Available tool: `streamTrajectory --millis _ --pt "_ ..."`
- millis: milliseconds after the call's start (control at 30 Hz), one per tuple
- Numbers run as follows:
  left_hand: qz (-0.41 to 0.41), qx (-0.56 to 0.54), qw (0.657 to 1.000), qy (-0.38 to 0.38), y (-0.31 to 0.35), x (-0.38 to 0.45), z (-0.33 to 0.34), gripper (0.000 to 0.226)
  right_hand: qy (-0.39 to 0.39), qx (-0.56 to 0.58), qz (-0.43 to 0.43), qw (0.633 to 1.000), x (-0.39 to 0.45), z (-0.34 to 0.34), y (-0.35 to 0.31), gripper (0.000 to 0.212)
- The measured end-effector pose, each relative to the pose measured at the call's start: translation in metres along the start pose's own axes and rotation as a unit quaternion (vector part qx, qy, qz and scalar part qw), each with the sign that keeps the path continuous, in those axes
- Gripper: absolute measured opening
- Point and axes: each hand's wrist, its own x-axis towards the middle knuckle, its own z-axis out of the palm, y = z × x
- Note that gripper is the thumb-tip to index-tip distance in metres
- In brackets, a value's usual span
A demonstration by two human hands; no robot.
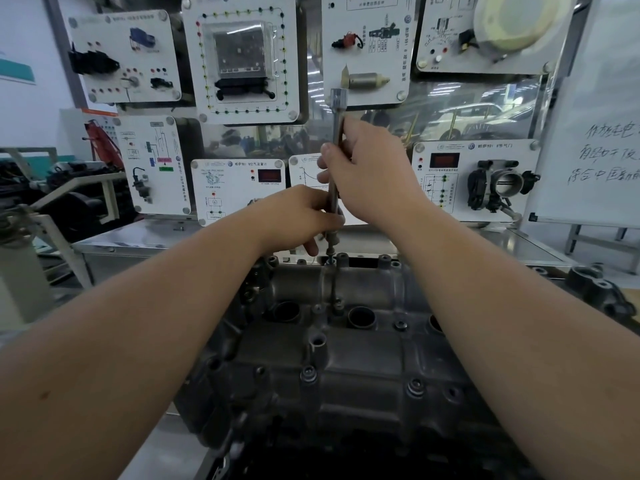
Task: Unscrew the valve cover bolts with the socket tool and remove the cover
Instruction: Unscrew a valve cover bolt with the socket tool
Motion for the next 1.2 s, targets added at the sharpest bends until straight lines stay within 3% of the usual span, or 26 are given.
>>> streamTrajectory --millis 200,433,733,933,1067,1200 --pt "0.015 0.034 0.999 0.002 0.0009 -0.002 -0.0015 0.022 0.052 -0.013 -0.016 0.998 -0.0029 0.0026 0.001 0.024" --pt "-0.004 0.012 1.0 -0.009 0.0021 -0.0013 0.0011 0.02 0.002 -0.013 0.01 1.0 0.0013 -0.0002 -0.0007 0.015" --pt "-0.003 0.048 0.999 0.003 0.002 -0.0011 -0.0008 0.03 0.011 -0.037 0.003 0.999 0.0 -0.0003 0.0007 0.023" --pt "-0.004 0.021 1.0 -0.006 0.0038 -0.0016 0.0003 0.024 0.005 -0.013 0.021 1.0 -0.0019 0.0006 -0.0006 0.014" --pt "0.005 0.046 0.999 -0.004 0.0021 -0.0019 -0.0016 0.026 0.013 -0.024 0.0 1.0 -0.0051 0.0015 -0.0012 0.024" --pt "0.001 0.032 0.999 0.004 0.0019 -0.0007 0.0004 0.025 0.001 -0.012 0.013 1.0 -0.0003 -0.0015 0.0005 0.02"
